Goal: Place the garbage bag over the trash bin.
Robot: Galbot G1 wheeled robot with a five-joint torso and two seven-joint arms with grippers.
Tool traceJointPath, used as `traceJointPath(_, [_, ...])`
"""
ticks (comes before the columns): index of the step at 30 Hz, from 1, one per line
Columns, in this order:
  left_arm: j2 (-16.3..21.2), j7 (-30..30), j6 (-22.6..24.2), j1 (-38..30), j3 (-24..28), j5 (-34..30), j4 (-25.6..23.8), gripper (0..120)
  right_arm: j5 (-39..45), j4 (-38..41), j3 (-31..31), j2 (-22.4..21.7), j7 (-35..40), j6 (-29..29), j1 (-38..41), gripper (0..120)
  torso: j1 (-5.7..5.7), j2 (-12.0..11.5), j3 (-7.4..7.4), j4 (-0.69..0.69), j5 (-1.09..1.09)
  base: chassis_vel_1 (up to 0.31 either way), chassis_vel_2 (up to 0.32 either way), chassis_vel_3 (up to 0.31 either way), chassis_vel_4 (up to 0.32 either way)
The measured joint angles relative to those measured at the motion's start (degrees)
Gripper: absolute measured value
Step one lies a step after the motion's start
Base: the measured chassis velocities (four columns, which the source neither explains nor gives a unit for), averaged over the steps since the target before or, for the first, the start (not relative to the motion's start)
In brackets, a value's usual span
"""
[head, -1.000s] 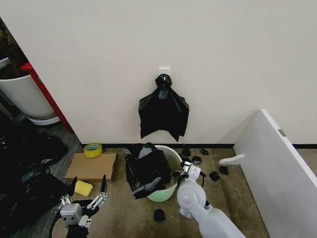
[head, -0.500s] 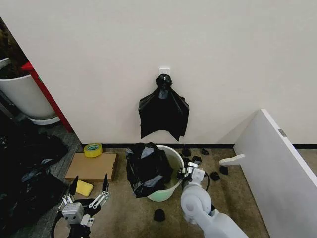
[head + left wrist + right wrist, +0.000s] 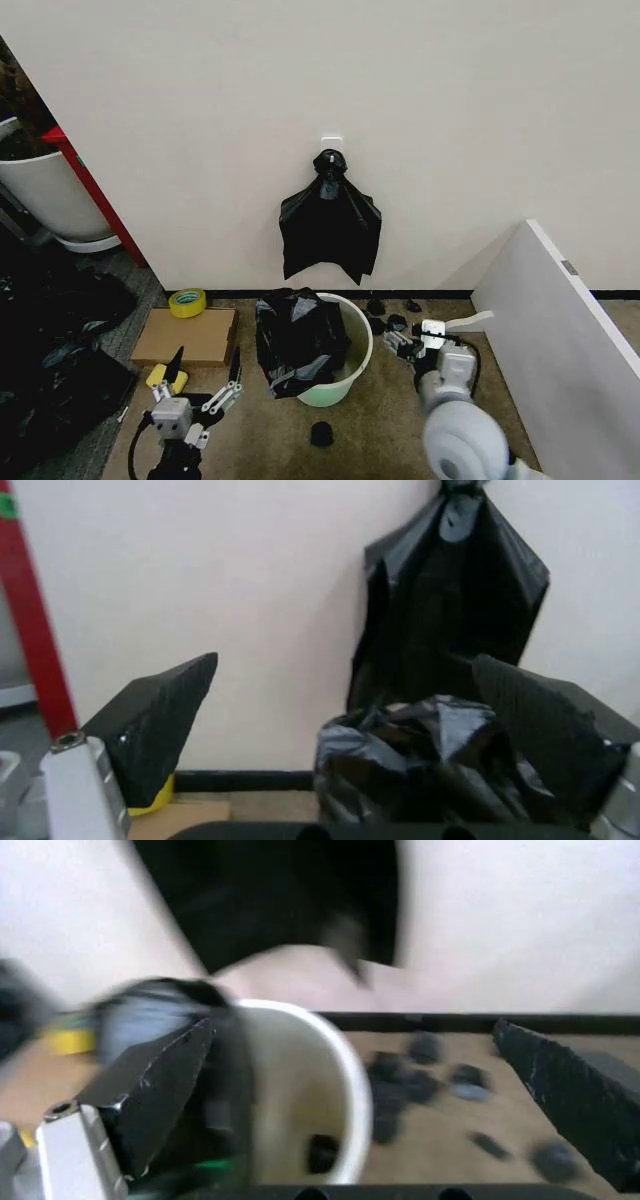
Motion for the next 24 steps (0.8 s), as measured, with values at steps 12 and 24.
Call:
traceJointPath(12, [3.3, 0.0, 7.1, -6.0, 4.8, -4.3, 0.9, 100, 14.9, -2.2, -3.6, -5.2, -9.5, -7.6, 9.9, 100, 0.0, 0.0, 0.0, 0.0, 0.0, 0.0, 0.0, 0.0, 0.0])
traceJointPath(24, [9.6, -0.1, 12.6, -12.8, 8.4, -9.8, 4.3, 100, 14.5, -16.5, -11.6, 0.1, -10.0, -9.0, 21.8, 84, 0.01, 0.0, 0.01, 0.0, -0.01, 0.0, 0.0, 0.0, 0.0])
